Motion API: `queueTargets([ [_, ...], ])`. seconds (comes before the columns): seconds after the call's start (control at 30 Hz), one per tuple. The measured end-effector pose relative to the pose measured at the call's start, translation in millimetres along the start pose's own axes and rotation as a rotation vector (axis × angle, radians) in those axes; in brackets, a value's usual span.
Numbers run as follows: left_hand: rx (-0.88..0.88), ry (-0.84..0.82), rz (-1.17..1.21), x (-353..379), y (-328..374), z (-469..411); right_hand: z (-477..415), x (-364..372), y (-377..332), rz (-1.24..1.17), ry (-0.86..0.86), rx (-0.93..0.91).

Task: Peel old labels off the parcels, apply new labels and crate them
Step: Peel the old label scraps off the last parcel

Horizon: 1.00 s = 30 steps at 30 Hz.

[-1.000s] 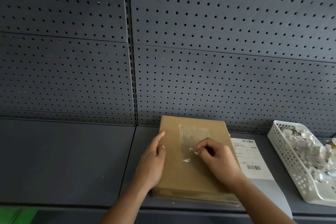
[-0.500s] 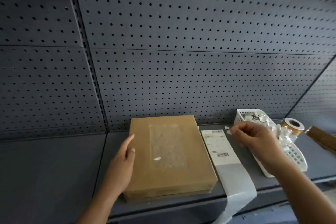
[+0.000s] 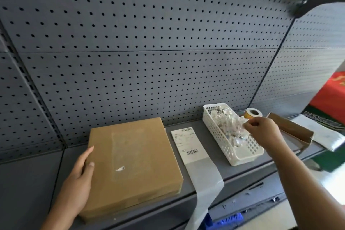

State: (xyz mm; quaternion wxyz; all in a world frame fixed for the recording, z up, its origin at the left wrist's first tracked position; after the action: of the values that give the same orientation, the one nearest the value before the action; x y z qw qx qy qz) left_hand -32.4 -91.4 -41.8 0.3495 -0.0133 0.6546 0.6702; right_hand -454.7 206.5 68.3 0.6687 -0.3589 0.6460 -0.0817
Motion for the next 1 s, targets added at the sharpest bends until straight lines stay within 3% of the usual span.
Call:
queueTargets([
  [0.63, 0.031, 0.034, -0.011, 2, 7, 4, -12, 18, 13, -0.193, 0.126, 0.009],
  [1.0, 0.034, 0.037, -0.019, 2, -5, -3, -3, 30, 7, -0.139, 0.110, -0.124],
])
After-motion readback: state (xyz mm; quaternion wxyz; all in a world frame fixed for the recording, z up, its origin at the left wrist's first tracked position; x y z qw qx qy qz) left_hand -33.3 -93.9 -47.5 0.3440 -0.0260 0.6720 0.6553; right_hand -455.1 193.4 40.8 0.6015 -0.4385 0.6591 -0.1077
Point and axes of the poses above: each hand's wrist, its own z-axis away from the middle knuckle, its own x-axis out of the palm, y = z × x, the point moved 4 cm from there along -z, towards the middle knuckle, and after that the axes turned 2 degrees about -y, right-handed, at the moved point
